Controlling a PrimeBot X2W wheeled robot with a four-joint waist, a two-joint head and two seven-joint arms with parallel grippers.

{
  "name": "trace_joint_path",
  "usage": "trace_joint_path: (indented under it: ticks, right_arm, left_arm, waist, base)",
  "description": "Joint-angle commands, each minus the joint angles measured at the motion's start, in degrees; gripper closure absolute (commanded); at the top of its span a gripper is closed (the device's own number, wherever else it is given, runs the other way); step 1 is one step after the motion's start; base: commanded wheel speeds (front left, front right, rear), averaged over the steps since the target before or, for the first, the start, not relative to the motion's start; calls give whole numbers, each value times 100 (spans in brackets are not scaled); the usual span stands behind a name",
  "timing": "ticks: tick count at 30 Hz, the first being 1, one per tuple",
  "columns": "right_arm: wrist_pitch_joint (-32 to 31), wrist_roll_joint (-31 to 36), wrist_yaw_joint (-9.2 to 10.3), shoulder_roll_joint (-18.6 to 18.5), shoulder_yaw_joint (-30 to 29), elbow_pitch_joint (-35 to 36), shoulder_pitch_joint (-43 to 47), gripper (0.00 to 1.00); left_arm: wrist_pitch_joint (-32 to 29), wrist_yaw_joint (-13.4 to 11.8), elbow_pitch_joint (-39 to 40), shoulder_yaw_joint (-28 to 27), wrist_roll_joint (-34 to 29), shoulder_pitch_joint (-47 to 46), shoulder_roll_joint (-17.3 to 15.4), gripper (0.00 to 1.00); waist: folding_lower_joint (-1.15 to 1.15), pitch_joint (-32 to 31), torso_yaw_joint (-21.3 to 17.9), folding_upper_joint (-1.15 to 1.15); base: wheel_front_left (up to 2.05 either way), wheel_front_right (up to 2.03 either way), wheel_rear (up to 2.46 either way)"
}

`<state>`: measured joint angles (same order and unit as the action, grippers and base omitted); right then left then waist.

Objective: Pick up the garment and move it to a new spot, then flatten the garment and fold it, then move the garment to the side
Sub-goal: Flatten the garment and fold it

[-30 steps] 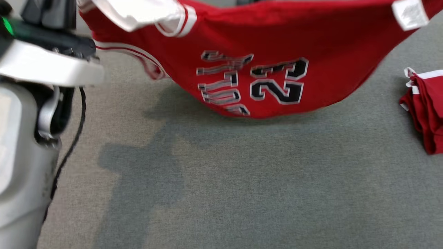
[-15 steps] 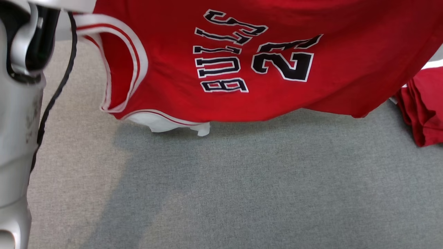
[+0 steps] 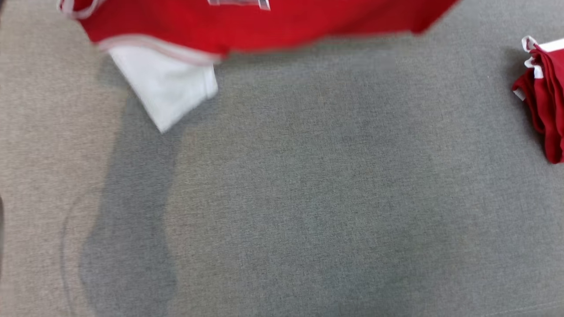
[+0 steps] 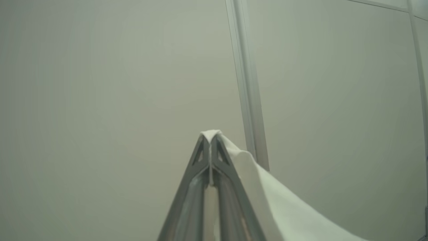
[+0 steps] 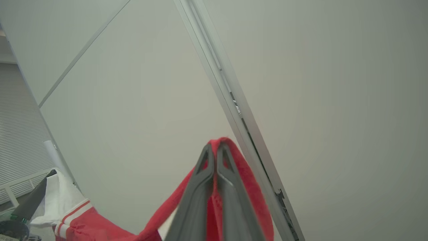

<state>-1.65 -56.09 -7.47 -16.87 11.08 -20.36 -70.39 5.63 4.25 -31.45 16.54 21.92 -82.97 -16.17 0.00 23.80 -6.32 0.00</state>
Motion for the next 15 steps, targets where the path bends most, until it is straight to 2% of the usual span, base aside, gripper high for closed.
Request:
trace_joint_path:
  ticks: [1, 9, 15]
  right_arm:
    - [183, -85, -5, 162, 112, -367, -416, 100]
    - [1095, 54, -4, 559, 513, -1626, -1372, 100]
    - [1350, 382, -5, 753, 1072, -2904, -1504, 100]
  left_arm:
    - [154, 27, -397, -38, -19, -419, 1, 100]
    - [646, 101, -1661, -78, 45, -1264, 193, 100]
    - [658, 250, -2735, 25, 276, -1047, 460, 100]
  waist:
    - [0, 139, -76, 0]
    - [0, 398, -70, 0]
    - [0, 579, 67, 0]
  base:
    - [0, 0, 0]
    - [0, 0, 0]
    - [0, 0, 0]
